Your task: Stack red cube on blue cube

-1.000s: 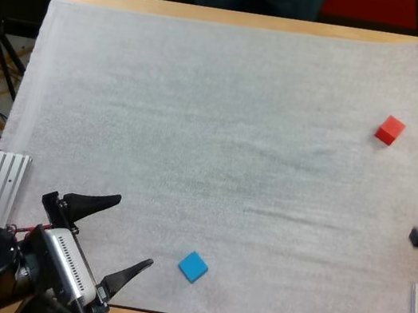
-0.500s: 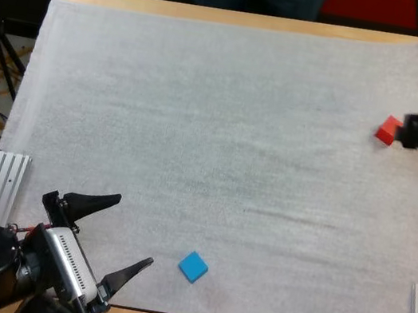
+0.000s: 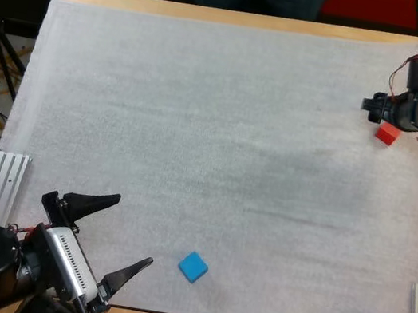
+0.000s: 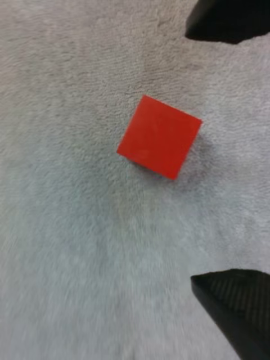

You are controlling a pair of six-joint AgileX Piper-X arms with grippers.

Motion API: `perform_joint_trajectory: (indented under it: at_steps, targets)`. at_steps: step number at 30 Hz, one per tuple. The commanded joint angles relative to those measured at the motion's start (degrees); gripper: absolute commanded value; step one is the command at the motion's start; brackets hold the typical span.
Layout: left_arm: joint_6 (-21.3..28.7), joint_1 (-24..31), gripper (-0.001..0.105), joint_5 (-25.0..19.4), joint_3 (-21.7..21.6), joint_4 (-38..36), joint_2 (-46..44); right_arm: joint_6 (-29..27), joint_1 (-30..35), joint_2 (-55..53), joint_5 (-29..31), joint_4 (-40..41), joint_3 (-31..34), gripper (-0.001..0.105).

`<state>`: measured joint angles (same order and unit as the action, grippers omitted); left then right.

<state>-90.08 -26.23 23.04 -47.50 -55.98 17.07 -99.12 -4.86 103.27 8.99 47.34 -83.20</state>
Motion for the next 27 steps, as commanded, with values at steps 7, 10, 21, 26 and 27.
perform_joint_trajectory:
  at_steps: [7,10,21,26,27]
  targets:
    - [-1.5,-0.3,0.087,-0.4,-0.4,0.6,0.1,3.0,1.2,8.2,3.2,-2.9,-3.9,0.078]
    - [-1.5,-0.3,0.087,-0.6,-0.4,0.6,0.1,4.0,2.1,10.4,1.9,-3.7,-4.8,0.078]
    - [-1.5,-0.3,0.087,-2.8,-0.4,0.7,0.1,5.1,3.5,14.6,-2.6,-1.9,-5.9,0.062]
    - [-1.5,-0.3,0.087,-2.8,-0.4,0.8,0.1,5.1,3.5,14.5,-2.5,-1.6,-6.2,0.030]
    - [-1.5,-0.3,0.087,-2.8,-0.4,0.8,0.1,5.1,3.5,14.5,-2.5,-1.4,-6.4,0.026]
